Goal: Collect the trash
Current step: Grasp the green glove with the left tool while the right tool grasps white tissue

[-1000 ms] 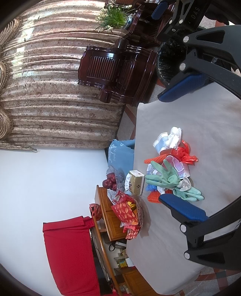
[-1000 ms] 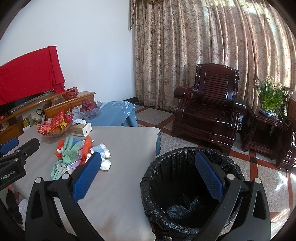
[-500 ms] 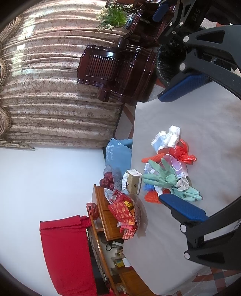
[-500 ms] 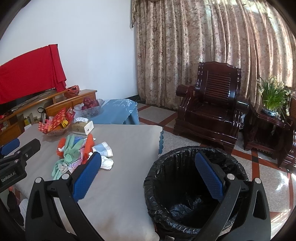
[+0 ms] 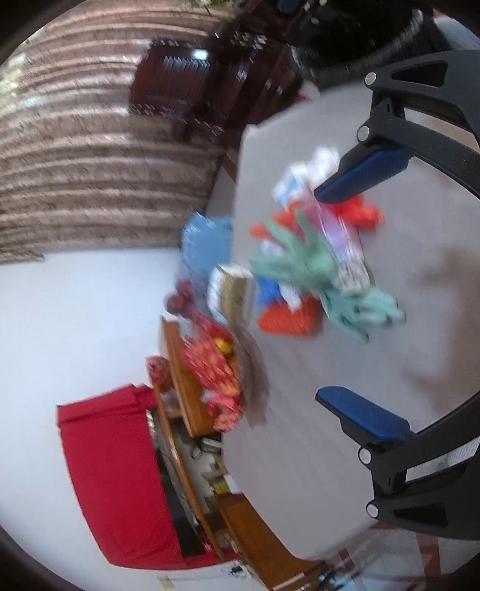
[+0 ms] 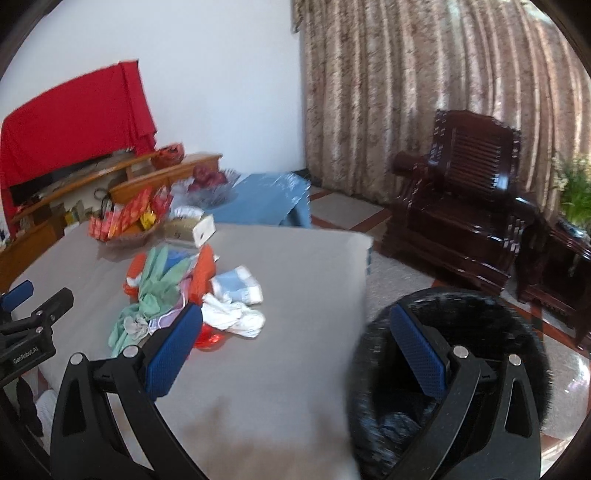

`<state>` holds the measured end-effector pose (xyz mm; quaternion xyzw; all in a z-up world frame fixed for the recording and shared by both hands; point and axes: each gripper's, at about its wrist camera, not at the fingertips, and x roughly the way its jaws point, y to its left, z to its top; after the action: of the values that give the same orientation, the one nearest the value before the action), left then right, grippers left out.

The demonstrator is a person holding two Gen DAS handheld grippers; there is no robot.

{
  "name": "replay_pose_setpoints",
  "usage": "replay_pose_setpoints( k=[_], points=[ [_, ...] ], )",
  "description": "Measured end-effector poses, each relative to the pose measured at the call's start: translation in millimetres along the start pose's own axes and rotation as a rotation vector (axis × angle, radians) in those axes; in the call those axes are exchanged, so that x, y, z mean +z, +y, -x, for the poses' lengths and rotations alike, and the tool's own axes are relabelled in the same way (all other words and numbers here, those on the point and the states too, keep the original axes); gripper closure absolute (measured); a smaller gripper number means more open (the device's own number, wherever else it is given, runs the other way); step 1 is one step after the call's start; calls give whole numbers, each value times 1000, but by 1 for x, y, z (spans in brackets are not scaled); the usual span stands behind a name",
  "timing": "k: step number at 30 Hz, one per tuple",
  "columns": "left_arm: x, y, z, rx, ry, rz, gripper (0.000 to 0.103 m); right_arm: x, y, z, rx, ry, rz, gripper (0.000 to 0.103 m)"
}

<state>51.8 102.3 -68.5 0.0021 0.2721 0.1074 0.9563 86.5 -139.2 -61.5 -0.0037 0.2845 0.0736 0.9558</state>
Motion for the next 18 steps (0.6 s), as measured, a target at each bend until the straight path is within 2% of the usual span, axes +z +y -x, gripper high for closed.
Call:
replay_pose_setpoints(
  k=[3,8,13,18],
  points=[
    [-10,20,-30,31,39,6,7,-1,10,-32,21,31,-4,5],
    [-23,34,-62,35,74,2,7,-5,29,-78,23,75,24,7],
    [-37,35,-98,11,154,-2,17,-10,37,-112,17,119,64,17],
    [-43,34,-127,-35,207,8,28,-15,40,-133,48,161,100,27]
  ],
)
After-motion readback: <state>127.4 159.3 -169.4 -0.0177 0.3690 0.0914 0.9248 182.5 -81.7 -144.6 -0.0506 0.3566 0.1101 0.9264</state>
